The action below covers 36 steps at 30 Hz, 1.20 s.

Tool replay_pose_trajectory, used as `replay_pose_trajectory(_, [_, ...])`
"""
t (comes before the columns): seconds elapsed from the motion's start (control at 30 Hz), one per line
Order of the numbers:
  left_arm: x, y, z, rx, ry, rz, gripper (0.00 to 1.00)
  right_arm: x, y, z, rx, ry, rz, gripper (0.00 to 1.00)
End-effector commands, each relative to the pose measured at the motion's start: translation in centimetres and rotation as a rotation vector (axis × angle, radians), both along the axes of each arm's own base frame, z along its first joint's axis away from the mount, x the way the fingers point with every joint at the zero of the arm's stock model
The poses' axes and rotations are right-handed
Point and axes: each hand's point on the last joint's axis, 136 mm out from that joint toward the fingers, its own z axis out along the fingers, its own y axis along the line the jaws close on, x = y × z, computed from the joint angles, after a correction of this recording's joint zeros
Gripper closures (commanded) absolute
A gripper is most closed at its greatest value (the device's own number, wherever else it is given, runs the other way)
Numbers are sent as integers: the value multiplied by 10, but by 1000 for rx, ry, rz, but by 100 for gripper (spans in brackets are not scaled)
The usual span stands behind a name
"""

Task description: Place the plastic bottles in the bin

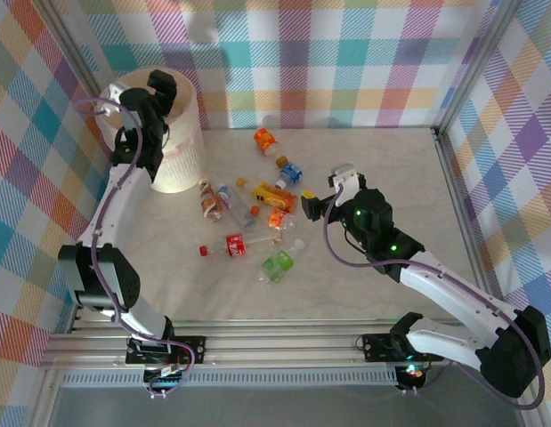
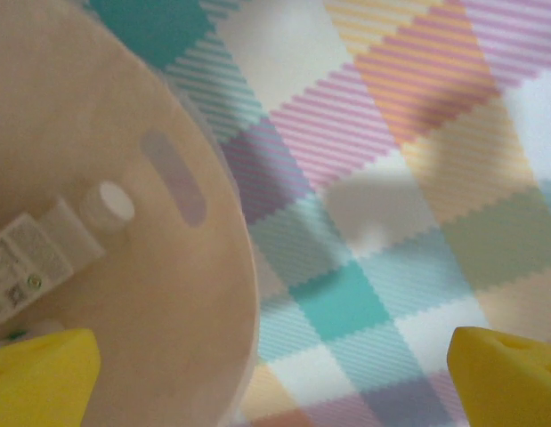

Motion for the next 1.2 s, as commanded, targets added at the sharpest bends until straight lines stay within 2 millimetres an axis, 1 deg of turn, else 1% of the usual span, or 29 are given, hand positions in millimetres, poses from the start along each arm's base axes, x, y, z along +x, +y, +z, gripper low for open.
replay_pose_trajectory(0.0, [-32,-31,9,82,7,-110,0,3,4,8,69,-19,-7,0])
replay_pose_trajectory(0.07, [-50,-48,-2,126,48,-152,0,4,5,5,78,-10,-9,0])
replay_pose_trajectory(0.13, [-69,-63,-21,161,108,-179,0,5,6,1,82,-3,-9,0])
replay_pose_trajectory(0.2, [-88,-72,-41,172,172,-191,0,6,8,-1,86,1,-5,0])
replay_pose_trajectory(0.3, [-119,-83,-75,140,255,-195,0,8,9,-3,90,4,-7,0])
replay_pose_trajectory(0.43, [-157,-89,-126,56,379,-173,0,12,9,-3,100,-6,-26,0])
replay_pose_trajectory(0.53, [-174,-91,-158,27,479,-180,0,14,10,-4,98,-7,-25,0])
replay_pose_trajectory(0.6, [-181,-84,-174,39,547,-149,0,16,12,-5,92,-3,-22,0])
replay_pose_trajectory(0.67, [-181,-81,-180,103,587,-146,0,16,13,-5,93,-2,-19,0])
replay_pose_trajectory(0.77, [-177,-72,-188,245,677,-129,0,17,14,-4,91,-1,-16,0])
replay_pose_trajectory(0.87, [-168,-67,-201,363,732,-120,0,15,15,-3,80,-10,-4,0])
replay_pose_trajectory(1.07, [-137,-72,-242,474,790,-215,0,14,12,-2,74,-12,-12,0])
replay_pose_trajectory(1.17, [-124,-77,-268,484,847,-305,0,13,10,1,77,-26,-16,0])
